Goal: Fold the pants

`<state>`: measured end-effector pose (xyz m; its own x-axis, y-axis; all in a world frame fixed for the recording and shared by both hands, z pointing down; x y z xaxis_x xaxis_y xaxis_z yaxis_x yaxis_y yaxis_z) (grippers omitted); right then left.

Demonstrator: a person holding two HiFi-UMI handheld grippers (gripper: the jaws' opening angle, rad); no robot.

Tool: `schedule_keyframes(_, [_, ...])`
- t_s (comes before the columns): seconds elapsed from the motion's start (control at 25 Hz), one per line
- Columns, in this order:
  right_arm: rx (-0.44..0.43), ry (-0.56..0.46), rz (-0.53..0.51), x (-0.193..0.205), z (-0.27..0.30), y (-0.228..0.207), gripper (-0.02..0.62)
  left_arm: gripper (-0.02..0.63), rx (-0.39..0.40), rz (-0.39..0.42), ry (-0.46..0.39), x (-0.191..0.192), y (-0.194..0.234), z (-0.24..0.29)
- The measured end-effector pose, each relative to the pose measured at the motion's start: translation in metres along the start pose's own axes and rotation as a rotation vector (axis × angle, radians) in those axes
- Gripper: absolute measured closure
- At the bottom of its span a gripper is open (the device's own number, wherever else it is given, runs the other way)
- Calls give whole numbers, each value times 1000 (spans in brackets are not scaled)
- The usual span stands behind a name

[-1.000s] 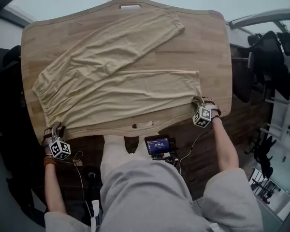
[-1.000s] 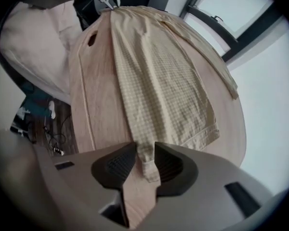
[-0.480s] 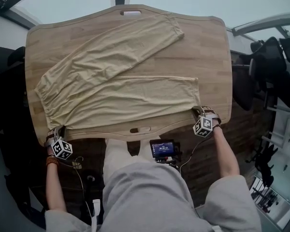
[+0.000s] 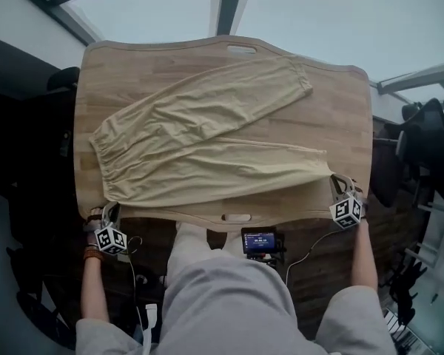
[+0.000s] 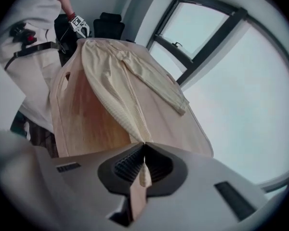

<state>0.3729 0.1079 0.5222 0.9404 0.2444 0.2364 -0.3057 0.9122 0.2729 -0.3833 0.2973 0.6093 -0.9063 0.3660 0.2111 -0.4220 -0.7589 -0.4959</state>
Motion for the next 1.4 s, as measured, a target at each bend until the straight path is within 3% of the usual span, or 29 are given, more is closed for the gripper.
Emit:
schedule_keyframes(0.12, [-25,54,-92,-14,7,-5,586,466,52,40,8,-7,-9,29])
schedule_keyframes(0.24, [-37,76,-116,-27,13,-6,586,445,128,52,34,-1,-10,42])
schedule_keyframes(0.44, [-18,94,-96,-35,11,-20,586,515,176,89,-23,1,-14,39])
schedule_keyframes(0.52, [-10,85,-82,-41,11,-24,586,498,189,63,-43,2,-14,31])
schedule_keyframes(0.6, [-4,83,-85,-45,11,-27,586,442,217,50,-25,2,-20,29])
schedule_keyframes(0.68, [-3,83,-83,-49,13,-28,586,433,234,57,-1,2,-27,35])
schedule_keyframes(0.8, [-10,81,-89,-53,17,-27,586,506,257,31,16,4,-24,35])
schedule_keyframes(0.84, [-9,79,-87,-53,16,-28,586,597,247,12,16,6,-22,32])
schedule_keyframes(0.96, [9,65,-66,-51,10,-36,586,598,199,-76,7,11,-7,14])
schedule_keyframes(1.08, [57,29,-34,-56,1,-47,586,598,90,-175,-31,15,22,-13])
schedule_keyframes(1.28, [162,-56,33,-79,-8,-91,586,598,-147,-295,-51,13,100,-44])
schedule_keyframes(1.4, [224,-88,51,-104,0,-132,586,598,-201,-326,-53,3,153,-29])
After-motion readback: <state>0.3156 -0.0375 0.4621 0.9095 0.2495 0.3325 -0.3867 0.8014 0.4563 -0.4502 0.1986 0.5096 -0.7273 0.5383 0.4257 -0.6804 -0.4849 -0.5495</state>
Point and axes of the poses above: the fingertips, and each gripper's own axes: z forward along the fingers, y to its left, x out of its underside, the point moved 10 cm from there along -z, backward along the fingers, and after that the axes turned 9 degrees about -x, right-handed, at the moved point
